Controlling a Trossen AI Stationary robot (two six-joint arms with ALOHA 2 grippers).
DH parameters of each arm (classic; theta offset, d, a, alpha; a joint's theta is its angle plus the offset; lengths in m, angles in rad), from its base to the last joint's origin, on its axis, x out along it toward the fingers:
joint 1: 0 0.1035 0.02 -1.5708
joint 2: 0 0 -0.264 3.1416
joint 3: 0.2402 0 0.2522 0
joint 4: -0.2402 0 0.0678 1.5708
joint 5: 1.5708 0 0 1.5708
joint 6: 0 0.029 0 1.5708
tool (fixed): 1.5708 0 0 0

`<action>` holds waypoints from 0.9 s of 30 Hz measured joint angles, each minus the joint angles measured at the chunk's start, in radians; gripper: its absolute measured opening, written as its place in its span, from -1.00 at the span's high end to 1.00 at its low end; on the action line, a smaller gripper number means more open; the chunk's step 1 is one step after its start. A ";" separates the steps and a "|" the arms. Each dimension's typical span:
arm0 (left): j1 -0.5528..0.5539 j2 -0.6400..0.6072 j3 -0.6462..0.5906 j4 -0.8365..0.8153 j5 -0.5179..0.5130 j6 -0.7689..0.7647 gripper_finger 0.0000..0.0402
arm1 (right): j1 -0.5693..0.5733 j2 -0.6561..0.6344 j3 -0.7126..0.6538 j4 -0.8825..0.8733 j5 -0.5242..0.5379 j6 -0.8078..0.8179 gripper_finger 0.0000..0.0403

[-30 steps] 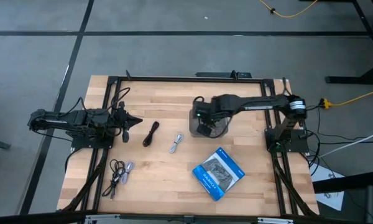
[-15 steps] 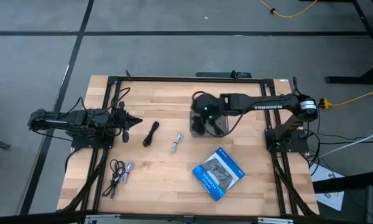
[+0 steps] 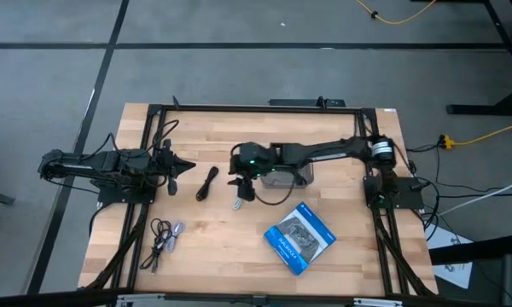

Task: Pick and place USB-C Cables
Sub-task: Put the white charger cable into the gray bin

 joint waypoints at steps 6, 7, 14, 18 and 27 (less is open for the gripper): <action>0.000 0.000 0.000 -0.001 0.000 0.001 1.00 | 0.008 0.130 0.199 -0.282 0.000 -0.148 0.17; 0.000 0.000 0.000 -0.001 0.000 0.001 1.00 | 0.011 0.142 0.220 -0.301 0.000 -0.176 0.17; 0.000 0.000 0.000 -0.001 0.000 0.001 1.00 | 0.039 0.186 0.239 -0.324 -0.052 -0.310 0.17; 0.000 0.000 0.000 0.000 0.000 0.001 1.00 | 0.049 0.215 0.238 -0.322 -0.050 -0.344 0.17; 0.000 0.000 0.000 -0.001 0.000 0.002 1.00 | 0.054 0.229 0.237 -0.338 -0.050 -0.419 0.17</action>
